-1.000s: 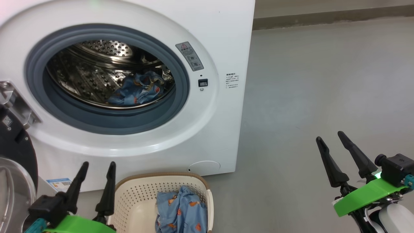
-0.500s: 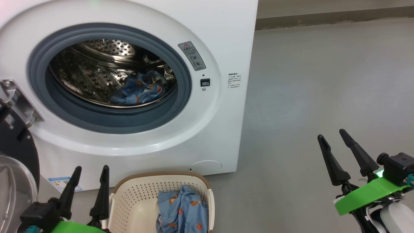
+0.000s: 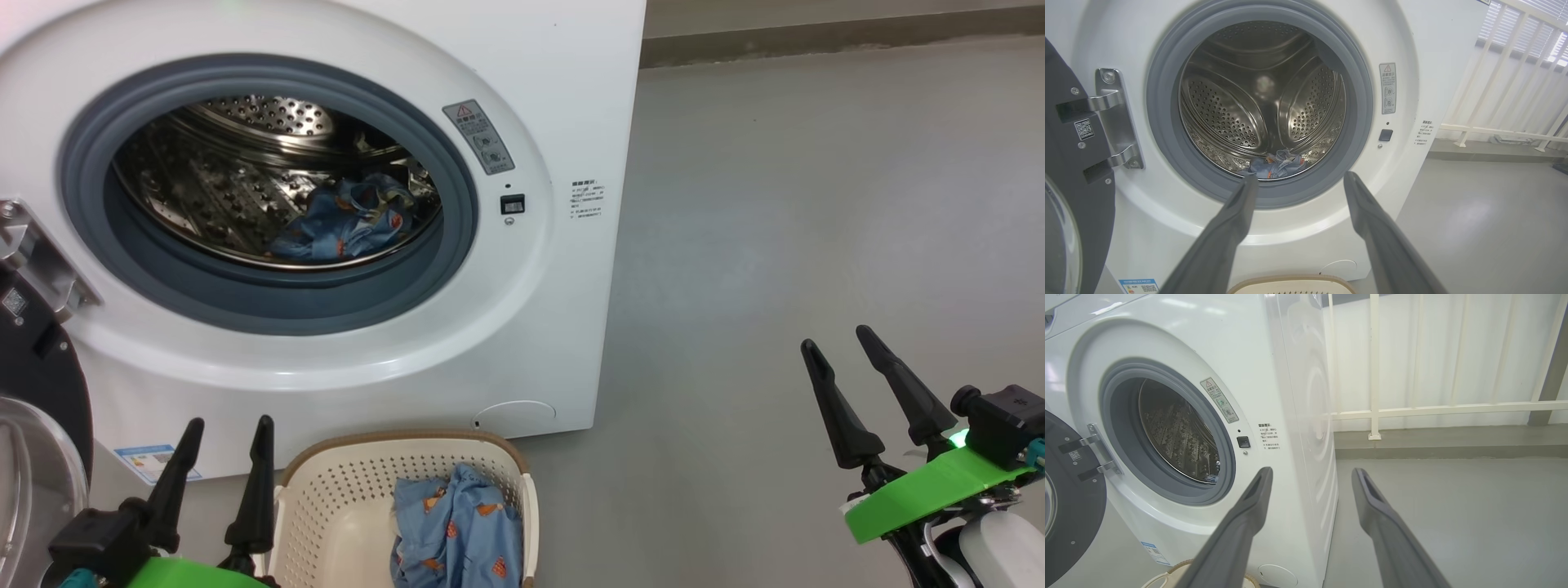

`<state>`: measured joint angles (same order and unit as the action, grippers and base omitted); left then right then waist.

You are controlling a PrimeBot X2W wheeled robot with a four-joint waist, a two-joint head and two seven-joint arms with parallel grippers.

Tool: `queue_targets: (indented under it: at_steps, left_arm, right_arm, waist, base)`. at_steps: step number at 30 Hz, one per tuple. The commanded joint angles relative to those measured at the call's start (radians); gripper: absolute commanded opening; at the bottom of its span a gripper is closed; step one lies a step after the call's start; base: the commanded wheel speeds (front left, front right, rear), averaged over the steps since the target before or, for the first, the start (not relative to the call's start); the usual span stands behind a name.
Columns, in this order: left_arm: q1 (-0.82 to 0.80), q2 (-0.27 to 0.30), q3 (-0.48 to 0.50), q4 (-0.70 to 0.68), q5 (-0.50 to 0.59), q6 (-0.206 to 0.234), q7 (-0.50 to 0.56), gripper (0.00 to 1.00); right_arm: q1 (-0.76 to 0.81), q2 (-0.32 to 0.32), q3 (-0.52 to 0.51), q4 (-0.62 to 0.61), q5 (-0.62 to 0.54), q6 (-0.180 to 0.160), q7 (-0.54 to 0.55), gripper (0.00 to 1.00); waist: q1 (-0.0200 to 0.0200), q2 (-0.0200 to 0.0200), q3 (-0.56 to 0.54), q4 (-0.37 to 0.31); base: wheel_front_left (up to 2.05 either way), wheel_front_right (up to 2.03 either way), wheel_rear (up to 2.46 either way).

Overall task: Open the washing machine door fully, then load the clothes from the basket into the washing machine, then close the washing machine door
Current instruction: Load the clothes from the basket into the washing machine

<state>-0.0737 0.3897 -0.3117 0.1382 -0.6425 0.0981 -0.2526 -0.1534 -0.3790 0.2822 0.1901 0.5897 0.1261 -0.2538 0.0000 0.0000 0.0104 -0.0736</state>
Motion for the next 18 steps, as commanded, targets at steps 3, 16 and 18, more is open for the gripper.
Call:
queue_targets:
  at_steps: [3,16,18]
  left_arm:
    - [-0.027,0.023,0.044,-0.020,0.001,0.008,-0.009,1.00]
    - [-0.028,0.020,0.042,-0.018,-0.001,0.009,-0.009,1.00]
    - [-0.028,0.021,0.042,-0.016,-0.001,0.009,-0.009,1.00]
  right_arm:
    - [0.001,-0.018,0.007,-0.022,0.006,0.005,-0.008,1.00]
    - [-0.002,-0.020,0.007,-0.022,0.006,0.005,-0.008,1.00]
    - [-0.002,-0.020,0.007,-0.023,0.006,0.005,-0.008,1.00]
  waist:
    - [0.0000,0.0000,0.001,-0.001]
    - [0.0000,0.0000,0.007,0.000]
    - [0.0000,0.0000,0.010,-0.001]
  base:
    - [0.00,0.00,0.00]
    - [0.00,0.00,0.00]
    - [0.00,0.00,0.00]
